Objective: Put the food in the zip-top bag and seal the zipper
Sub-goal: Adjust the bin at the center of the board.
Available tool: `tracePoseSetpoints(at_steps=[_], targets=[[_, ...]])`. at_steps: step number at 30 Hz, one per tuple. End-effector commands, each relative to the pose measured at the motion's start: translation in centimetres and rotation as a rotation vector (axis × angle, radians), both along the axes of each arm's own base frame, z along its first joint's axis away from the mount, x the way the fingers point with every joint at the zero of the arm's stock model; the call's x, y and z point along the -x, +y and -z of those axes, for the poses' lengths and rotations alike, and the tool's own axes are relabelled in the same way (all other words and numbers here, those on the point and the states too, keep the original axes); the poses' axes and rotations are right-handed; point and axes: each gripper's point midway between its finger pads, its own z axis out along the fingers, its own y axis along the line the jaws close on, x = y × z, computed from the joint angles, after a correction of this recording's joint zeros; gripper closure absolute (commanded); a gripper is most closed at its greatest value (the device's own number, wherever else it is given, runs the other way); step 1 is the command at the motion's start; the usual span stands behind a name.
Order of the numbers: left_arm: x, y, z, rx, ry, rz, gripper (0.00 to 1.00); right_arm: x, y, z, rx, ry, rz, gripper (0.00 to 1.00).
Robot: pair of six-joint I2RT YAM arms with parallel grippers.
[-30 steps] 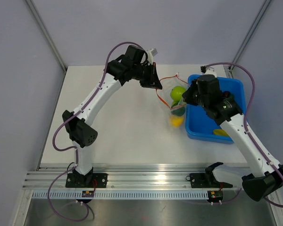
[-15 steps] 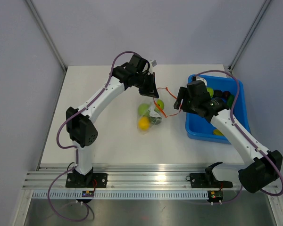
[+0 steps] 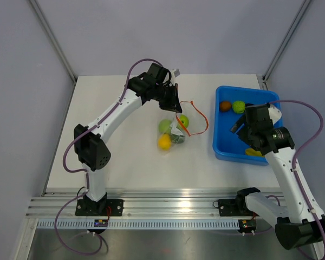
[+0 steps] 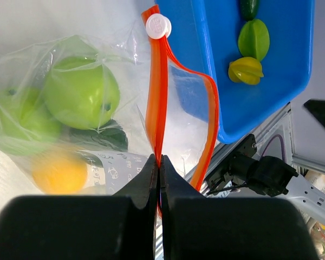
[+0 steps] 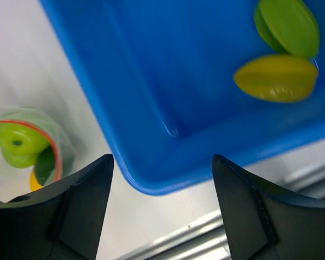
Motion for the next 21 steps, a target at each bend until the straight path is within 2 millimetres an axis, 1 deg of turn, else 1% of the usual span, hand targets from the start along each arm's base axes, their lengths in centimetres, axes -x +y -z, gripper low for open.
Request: tracePoseSetpoints(at_steps=[1,2,3,4,6,9,12,13,15,16,17,19,21], targets=[[0.0,0.0,-3.7,0.075,-0.098,0.020,1.00,5.4,-1.6,3.5,-0.092,0.145,0.297,0.19],[0.1,0.0,-3.7,0.075,-0.098,0.023,1.00,5.8,-1.6,3.8,-0.122,0.141,0.341,0.19],[0.1,0.0,-3.7,0.075,-0.100,0.023,1.00,6.0,-1.6,3.6,-0.185,0.094,0.415,0.20],[0.2,0.0,-3.5,0.074,-0.096,0.027,1.00,6.4,-1.7,4.4,-0.200,0.096,0.449,0.20],[0.5,0.2,-3.6,0.072,-0.099,0.032,1.00,6.6,-1.9,4.4,-0.259,0.045,0.539,0.20],[0.6,0.5,-3.7,0.066,-0.111,0.033,1.00,7.0,-2.5,5.0,-0.270,0.038,0.624,0.20],[0.7,0.6,-3.8,0.066,-0.116,0.031,1.00,7.0,-2.7,6.3,-0.261,0.060,0.662,0.21],[0.7,0.6,-3.7,0.066,-0.113,0.032,1.00,7.1,-2.6,7.2,-0.258,0.078,0.666,0.21],[0.8,0.6,-3.7,0.068,-0.111,0.035,1.00,6.6,-2.5,7.8,-0.273,0.074,0.681,0.22],[0.8,0.6,-3.7,0.067,-0.108,0.036,1.00,6.8,-2.6,8.6,-0.263,0.089,0.687,0.22],[0.8,0.6,-3.6,0.065,-0.108,0.036,1.00,6.4,-2.6,8.9,-0.265,0.079,0.688,0.22],[0.8,0.6,-3.7,0.063,-0.111,0.035,1.00,6.4,-3.0,9.7,-0.253,0.072,0.709,0.23],[0.9,0.7,-3.8,0.062,-0.114,0.038,1.00,5.6,-3.2,9.8,-0.263,0.035,0.714,0.25]])
